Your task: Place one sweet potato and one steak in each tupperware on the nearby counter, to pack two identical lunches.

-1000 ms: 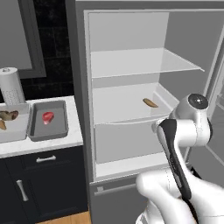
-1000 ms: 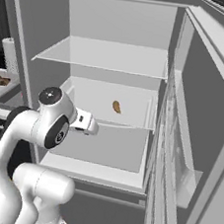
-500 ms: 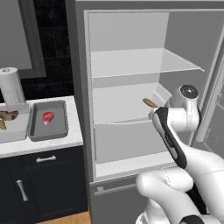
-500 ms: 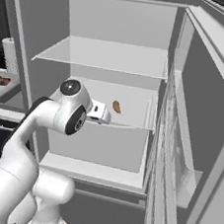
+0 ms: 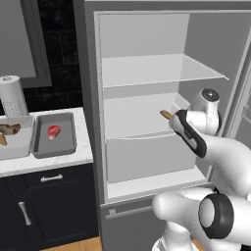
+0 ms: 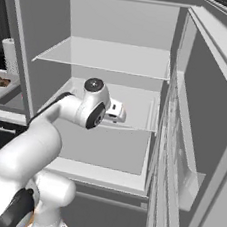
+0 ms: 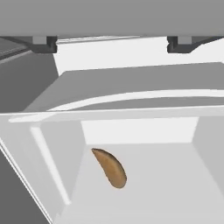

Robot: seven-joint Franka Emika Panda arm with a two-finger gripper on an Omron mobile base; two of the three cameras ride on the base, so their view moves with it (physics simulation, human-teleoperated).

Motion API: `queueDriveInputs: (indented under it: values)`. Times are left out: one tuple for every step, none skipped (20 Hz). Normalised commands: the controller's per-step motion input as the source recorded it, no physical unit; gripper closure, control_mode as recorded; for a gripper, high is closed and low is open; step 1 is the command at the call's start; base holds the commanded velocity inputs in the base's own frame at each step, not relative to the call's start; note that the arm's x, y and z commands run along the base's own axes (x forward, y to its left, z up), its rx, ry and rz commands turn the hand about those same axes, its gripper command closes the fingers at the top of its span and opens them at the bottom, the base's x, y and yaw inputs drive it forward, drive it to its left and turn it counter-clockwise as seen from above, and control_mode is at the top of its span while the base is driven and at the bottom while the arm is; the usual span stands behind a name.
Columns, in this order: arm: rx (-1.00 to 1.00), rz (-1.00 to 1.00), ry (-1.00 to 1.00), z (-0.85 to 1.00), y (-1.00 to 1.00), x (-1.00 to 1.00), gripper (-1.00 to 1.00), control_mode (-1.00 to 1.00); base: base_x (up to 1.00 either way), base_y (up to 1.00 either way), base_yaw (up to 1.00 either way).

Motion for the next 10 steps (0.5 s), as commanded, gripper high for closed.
queueDriveInputs:
  values:
    - [0.0, 0.0, -0.01, -0.44, -0.29, 0.59, -1.0, -1.0, 0.0, 0.0, 0.0]
    - [0.0, 0.0, 0.0, -0.34, -0.34, 0.56, -1.0, -1.0, 0.0, 0.0, 0.0]
    - [0.0, 0.0, 0.0, -0.26, -0.36, 0.56, -1.0, -1.0, 0.0, 0.0, 0.0]
    - [0.0, 0.0, 0.0, -0.1, -0.29, 0.49, -1.0, -1.0, 0.0, 0.0, 0.0]
    - [0.0, 0.0, 0.0, 0.0, -0.21, 0.44, -1.0, -1.0, 0.0, 0.0, 0.0]
    - [0.0, 0.0, 0.0, 0.0, -0.1, 0.44, -1.0, -1.0, 0.0, 0.0, 0.0]
    - [0.0, 0.0, 0.0, 0.0, -0.09, 0.4, -1.0, -1.0, 0.0, 0.0, 0.0]
    - [0.0, 0.02, 0.0, 0.0, -0.06, 0.38, -1.0, -1.0, 0.0, 0.0, 0.0]
    - [0.0, 0.05, 0.0, 0.0, -0.06, 0.41, -1.0, -1.0, 0.0, 0.0, 0.0]
    - [0.0, 0.07, 0.0, -0.04, -0.02, 0.42, -1.0, -1.0, 0.0, 0.0, 0.0]
